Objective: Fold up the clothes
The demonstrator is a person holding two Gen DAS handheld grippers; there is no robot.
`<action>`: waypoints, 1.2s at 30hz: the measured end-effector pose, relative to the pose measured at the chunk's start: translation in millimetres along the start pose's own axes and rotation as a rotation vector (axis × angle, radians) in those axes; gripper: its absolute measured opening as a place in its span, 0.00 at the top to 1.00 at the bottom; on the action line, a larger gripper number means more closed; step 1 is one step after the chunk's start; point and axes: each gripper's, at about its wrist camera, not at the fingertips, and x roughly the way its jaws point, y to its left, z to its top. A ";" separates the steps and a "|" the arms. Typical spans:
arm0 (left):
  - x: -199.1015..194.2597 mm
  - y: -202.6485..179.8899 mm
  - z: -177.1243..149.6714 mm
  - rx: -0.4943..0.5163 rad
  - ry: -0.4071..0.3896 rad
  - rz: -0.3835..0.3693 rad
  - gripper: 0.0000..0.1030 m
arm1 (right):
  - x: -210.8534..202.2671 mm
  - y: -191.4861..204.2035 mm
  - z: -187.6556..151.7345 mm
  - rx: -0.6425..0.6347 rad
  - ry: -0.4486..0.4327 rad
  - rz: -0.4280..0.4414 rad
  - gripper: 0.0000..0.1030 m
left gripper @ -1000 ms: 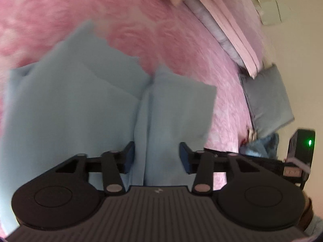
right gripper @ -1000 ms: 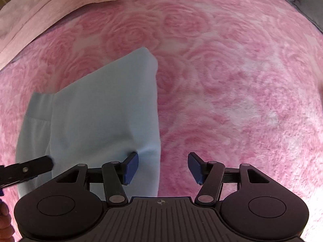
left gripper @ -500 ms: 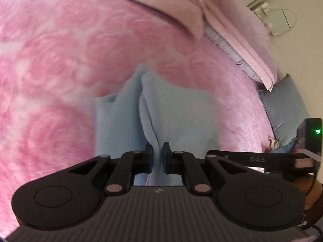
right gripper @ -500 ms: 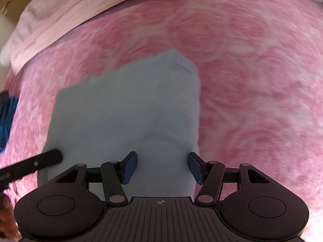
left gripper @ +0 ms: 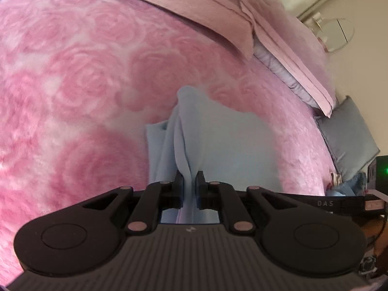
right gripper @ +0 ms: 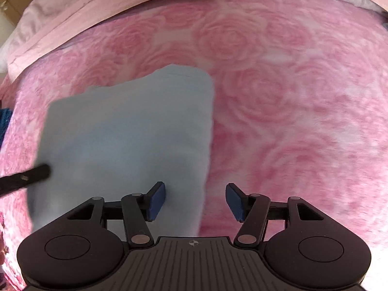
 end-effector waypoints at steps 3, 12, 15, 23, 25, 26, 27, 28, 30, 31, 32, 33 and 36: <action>-5.5 -7.8 -0.7 0.053 -0.039 0.001 0.94 | 0.2 9.8 -2.3 -0.023 -0.015 0.026 0.42; 19.6 13.4 -11.5 0.011 0.008 0.056 0.89 | 4.1 -5.0 -8.0 0.023 -0.041 0.100 0.42; 5.8 10.8 -12.6 -0.048 -0.002 0.073 0.86 | -11.4 -19.2 -19.3 0.079 -0.052 0.126 0.42; -60.1 12.8 -59.0 -0.414 -0.042 0.079 0.67 | -42.0 -41.9 -68.1 0.204 -0.059 0.191 0.43; -56.9 14.7 -70.2 -0.472 -0.042 0.076 0.66 | -39.0 -40.5 -69.4 0.216 -0.065 0.194 0.43; -54.8 15.6 -75.7 -0.498 -0.042 0.076 0.68 | -37.2 -39.1 -68.8 0.215 -0.071 0.194 0.43; -49.8 15.8 -76.6 -0.492 -0.048 0.079 0.69 | -35.4 -37.8 -68.2 0.213 -0.077 0.194 0.43; -44.5 15.9 -77.0 -0.481 -0.054 0.083 0.76 | -33.3 -35.4 -67.0 0.207 -0.081 0.199 0.47; -40.1 10.6 -74.8 -0.408 -0.075 0.114 0.97 | -28.5 -28.1 -65.2 0.181 -0.088 0.206 0.59; -39.6 7.2 -74.2 -0.377 -0.088 0.129 0.97 | -25.6 -23.1 -65.1 0.159 -0.090 0.206 0.59; -39.2 3.9 -73.7 -0.345 -0.101 0.145 0.97 | -23.1 -16.2 -65.5 0.121 -0.091 0.186 0.59; -38.9 2.8 -75.1 -0.334 -0.106 0.156 0.96 | -20.7 -8.8 -66.0 0.077 -0.091 0.159 0.59; -43.0 3.0 -81.3 -0.374 -0.121 0.183 0.81 | -23.3 -8.9 -69.8 0.076 -0.104 0.154 0.59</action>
